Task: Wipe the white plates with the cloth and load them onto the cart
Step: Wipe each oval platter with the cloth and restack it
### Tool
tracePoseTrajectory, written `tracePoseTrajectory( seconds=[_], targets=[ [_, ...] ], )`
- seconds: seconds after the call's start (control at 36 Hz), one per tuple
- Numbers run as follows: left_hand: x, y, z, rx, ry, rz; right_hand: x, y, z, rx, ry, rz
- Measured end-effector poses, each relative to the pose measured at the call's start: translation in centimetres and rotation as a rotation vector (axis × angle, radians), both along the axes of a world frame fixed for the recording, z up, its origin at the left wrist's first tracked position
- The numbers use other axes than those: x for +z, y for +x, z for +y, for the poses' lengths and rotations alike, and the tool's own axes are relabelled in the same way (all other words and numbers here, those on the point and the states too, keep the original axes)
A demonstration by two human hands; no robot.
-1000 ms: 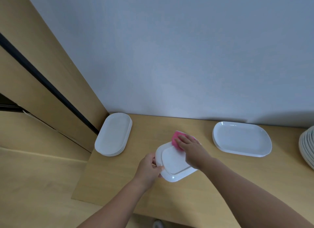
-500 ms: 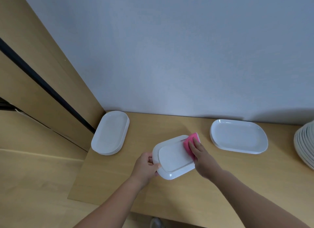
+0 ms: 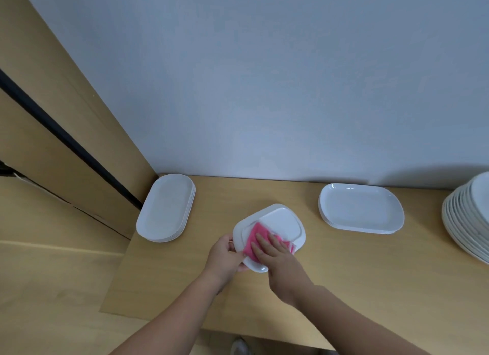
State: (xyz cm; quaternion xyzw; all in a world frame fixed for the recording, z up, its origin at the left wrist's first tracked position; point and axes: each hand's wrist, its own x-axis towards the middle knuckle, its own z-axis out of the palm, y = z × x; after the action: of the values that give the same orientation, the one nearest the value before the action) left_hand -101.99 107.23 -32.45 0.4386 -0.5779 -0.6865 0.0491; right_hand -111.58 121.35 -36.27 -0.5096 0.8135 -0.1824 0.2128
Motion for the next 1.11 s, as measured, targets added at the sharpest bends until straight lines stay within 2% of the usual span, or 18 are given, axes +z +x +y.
tracePoseTrajectory(
  seconds=[0.17, 0.39, 0.47, 0.58, 0.69, 0.78, 0.83, 0.97, 1.11],
  targets=[
    [-0.2, -0.2, -0.3, 0.035, -0.014, -0.019, 0.0, -0.5, 1.5, 0.21, 0.019, 0.097],
    [-0.1, -0.2, 0.1, -0.011, -0.022, -0.016, 0.7, -3.0, 3.4, 0.338, -0.066, 0.125],
    [0.2, -0.4, 0.2, -0.014, 0.005, 0.001, 1.4, -3.6, 3.8, 0.403, -0.179, 0.28],
    [0.6, -0.6, 0.3, -0.028, 0.034, 0.021, 1.3, -5.1, 4.6, 0.45, -0.146, 0.416],
    [0.8, -0.7, 0.2, -0.024, 0.051, -0.002, 1.9, -6.8, 5.1, 0.373, 0.012, 0.449],
    [0.9, -0.9, 0.1, -0.014, 0.043, -0.023, 1.6, -8.3, 5.5, 0.334, 0.223, 0.338],
    [1.0, -0.9, 0.1, -0.014, 0.057, -0.018, 1.7, -9.2, 6.0, 0.273, 0.264, 0.278],
    [1.6, -0.8, 0.1, -0.012, 0.085, -0.001, 3.0, -11.3, 6.0, 0.175, 0.161, 0.262],
    [3.0, -0.4, -0.3, 0.013, 0.018, 0.043, 5.4, -11.8, 5.3, 0.1, -0.126, 0.265]
  ],
)
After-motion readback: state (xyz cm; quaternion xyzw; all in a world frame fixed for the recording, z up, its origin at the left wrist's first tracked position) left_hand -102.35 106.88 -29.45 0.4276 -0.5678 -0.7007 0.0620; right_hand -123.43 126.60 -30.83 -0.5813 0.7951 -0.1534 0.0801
